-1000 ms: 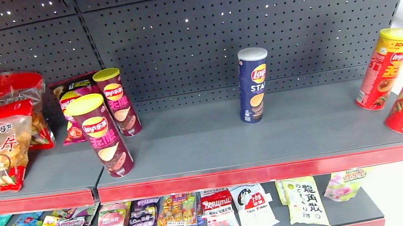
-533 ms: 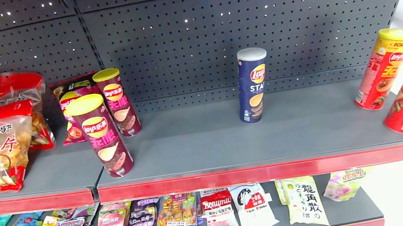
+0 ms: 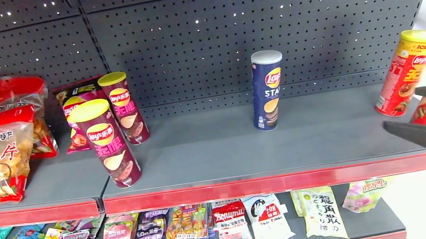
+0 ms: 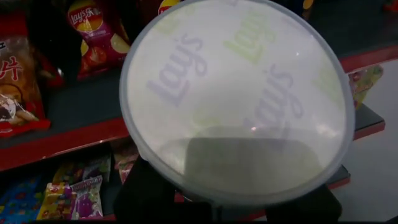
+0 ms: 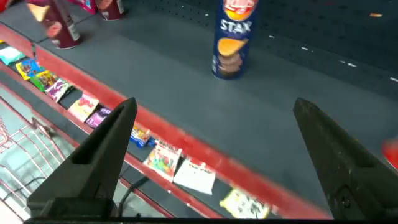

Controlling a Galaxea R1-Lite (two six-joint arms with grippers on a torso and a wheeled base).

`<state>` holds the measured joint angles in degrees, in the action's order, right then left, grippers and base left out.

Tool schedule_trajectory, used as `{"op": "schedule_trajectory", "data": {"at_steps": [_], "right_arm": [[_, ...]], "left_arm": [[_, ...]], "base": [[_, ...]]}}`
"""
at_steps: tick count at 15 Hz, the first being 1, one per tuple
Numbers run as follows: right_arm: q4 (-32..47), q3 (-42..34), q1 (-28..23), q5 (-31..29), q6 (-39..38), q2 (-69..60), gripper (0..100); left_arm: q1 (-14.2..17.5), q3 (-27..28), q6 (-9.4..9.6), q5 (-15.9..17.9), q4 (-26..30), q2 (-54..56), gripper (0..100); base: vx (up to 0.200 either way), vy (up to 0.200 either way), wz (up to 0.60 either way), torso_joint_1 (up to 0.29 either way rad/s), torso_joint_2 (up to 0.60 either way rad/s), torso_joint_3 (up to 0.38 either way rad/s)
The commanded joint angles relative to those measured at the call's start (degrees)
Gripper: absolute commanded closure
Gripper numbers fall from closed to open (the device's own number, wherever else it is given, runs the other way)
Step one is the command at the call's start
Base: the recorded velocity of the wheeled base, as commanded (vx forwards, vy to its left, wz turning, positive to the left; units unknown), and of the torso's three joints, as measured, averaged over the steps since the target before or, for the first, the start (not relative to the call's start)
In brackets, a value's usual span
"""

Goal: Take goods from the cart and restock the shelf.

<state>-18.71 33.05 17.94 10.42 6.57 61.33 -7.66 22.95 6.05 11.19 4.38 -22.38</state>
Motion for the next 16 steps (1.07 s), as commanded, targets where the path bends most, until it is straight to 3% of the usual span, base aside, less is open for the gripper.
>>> {"op": "schedule_trajectory", "data": {"at_steps": [1,4,7,16], "right_arm": [[-12.0,4.8,1.1,0.2,-0.2,22.9,0],[-13.1,14.9,-2.0,0.1,-1.9,32.4,0],[-13.1,20.4,-1.8,0.2,-3.6,36.8,0],[-17.3,26.1,-1.4,0.2,-3.8,45.5,0]], "left_arm": [[0.0,0.2,0.02,-0.2,0.0,-1.6,100],[0.0,0.2,0.02,-1.2,-0.1,-1.7,100],[0.0,0.2,0.02,-2.3,0.0,-1.3,100],[0.0,0.1,0.11,-3.2,0.1,-1.4,100]], "base": [[0.0,0.0,0.0,0.0,0.0,0.0],[0.0,0.0,0.0,0.0,0.0,0.0],[0.0,0.0,0.0,0.0,0.0,0.0],[0.0,0.0,0.0,0.0,0.0,0.0]]}}
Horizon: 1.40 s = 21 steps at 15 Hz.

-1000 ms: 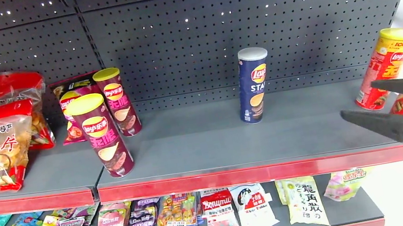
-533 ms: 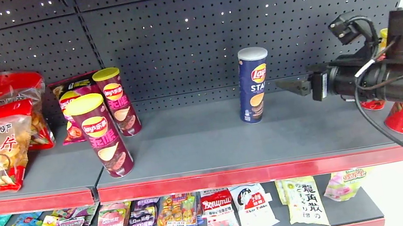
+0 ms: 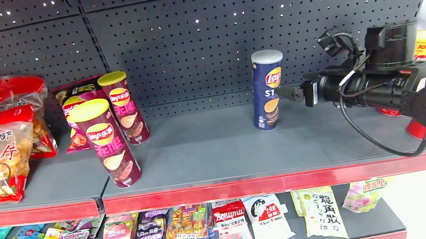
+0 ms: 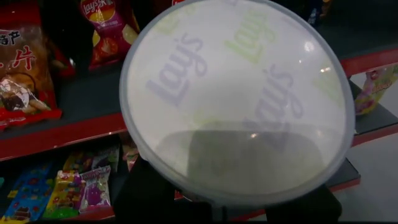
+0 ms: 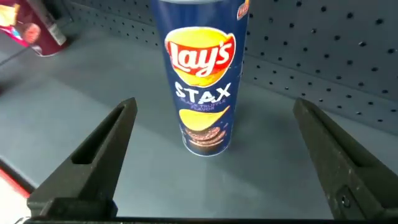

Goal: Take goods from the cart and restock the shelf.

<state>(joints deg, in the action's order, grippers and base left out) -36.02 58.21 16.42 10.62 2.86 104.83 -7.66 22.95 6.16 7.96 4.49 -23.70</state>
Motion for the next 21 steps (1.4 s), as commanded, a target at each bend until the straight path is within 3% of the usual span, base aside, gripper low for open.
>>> {"op": "schedule_trajectory", "data": {"at_steps": [1,21], "right_arm": [[-0.1,1.4,0.4,0.0,-0.1,2.4,0],[-0.2,16.5,2.1,0.0,-0.1,13.7,0]], "left_arm": [[0.0,0.1,0.0,-0.2,0.0,0.0,100],[0.0,-0.2,0.0,-1.3,0.0,0.1,100]], "base": [[0.0,0.0,0.0,0.0,0.0,0.0],[0.0,0.0,0.0,0.0,0.0,0.0]]}}
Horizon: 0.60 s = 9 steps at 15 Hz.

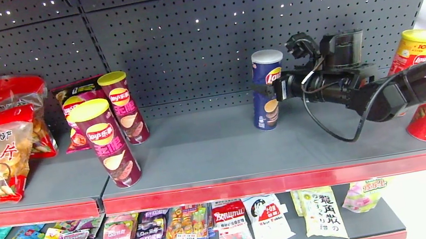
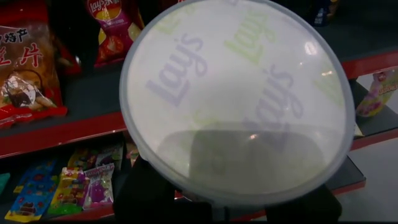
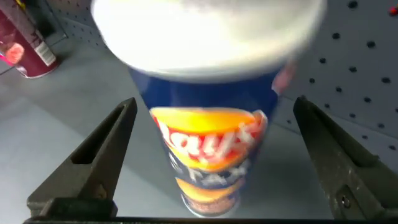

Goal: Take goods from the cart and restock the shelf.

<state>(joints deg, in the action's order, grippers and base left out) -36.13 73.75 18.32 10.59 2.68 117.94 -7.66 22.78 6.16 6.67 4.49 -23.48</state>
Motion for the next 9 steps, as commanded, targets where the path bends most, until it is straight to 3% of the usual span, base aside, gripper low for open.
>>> {"op": "schedule_trajectory", "data": {"at_steps": [1,9], "right_arm": [[0.0,1.4,0.2,0.0,0.0,0.8,0],[-0.1,5.1,0.9,-0.2,0.1,4.1,0]], "left_arm": [[0.0,0.0,0.0,0.0,0.0,-0.1,100],[0.0,-0.5,0.0,-0.3,0.0,0.0,100]], "base": [[0.0,0.0,0.0,0.0,0.0,0.0],[0.0,0.0,0.0,0.0,0.0,0.0]]}}
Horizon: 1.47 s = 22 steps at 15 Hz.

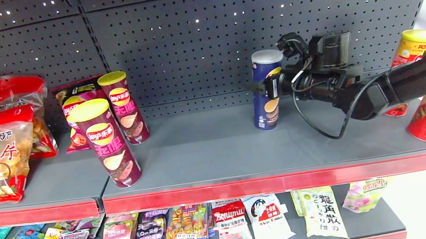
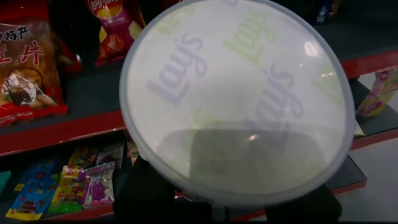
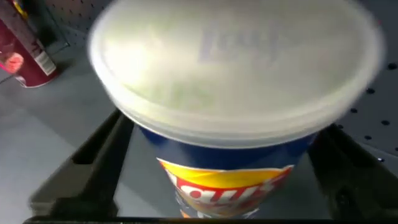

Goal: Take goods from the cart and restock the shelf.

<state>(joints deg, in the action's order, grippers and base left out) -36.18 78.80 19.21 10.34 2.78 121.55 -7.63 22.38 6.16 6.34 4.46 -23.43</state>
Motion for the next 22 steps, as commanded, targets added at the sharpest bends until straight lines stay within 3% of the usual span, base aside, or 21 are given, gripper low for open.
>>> {"op": "schedule_trajectory", "data": {"at_steps": [1,6,8,9,10,11,13,16,22], "right_arm": [[-0.2,0.0,0.0,-0.1,0.0,0.8,100],[-0.2,-0.1,1.1,-0.5,0.1,-0.3,100],[-0.1,-0.9,2.9,-4.2,0.0,-2.5,100],[-0.1,-2.2,5.4,-10.9,0.0,-5.0,100],[-0.1,-4.0,6.6,-13.4,0.0,-6.8,100],[-0.1,-4.0,6.6,-13.4,0.0,-6.8,100],[-0.2,-10.9,8.6,-15.8,-1.4,-12.0,100],[-0.5,-18.2,12.1,-24.8,-6.4,-16.4,100],[-7.1,-24.7,17.4,-33.4,-8.1,-17.1,100]], "left_arm": [[0.0,-0.2,0.0,0.0,0.0,0.0,100],[0.0,-0.3,0.0,0.0,0.0,0.0,100],[0.0,-0.3,0.0,0.0,0.0,0.1,100],[0.0,-0.3,0.0,0.0,0.1,0.7,100],[0.0,-0.7,0.0,0.0,0.1,1.0,100],[0.0,-0.7,0.0,0.0,0.1,1.0,100],[0.0,-1.0,0.0,0.0,0.1,1.5,100],[0.0,-1.1,0.0,0.0,0.1,1.5,100],[0.0,-1.1,0.0,0.0,0.1,1.5,100]], "base": [[0.0,0.0,0.0,0.0,0.0,0.0],[0.0,0.0,0.0,0.0,0.0,0.0],[0.0,0.0,0.0,0.0,0.0,0.0],[0.0,0.0,0.0,0.0,0.0,0.0],[0.0,0.0,0.0,0.0,0.0,0.0],[0.0,0.0,0.0,0.0,0.0,0.0],[0.0,0.0,0.0,0.0,0.0,0.0],[0.0,0.0,0.0,0.0,0.0,0.0],[0.0,0.0,0.0,0.0,0.0,0.0]]}}
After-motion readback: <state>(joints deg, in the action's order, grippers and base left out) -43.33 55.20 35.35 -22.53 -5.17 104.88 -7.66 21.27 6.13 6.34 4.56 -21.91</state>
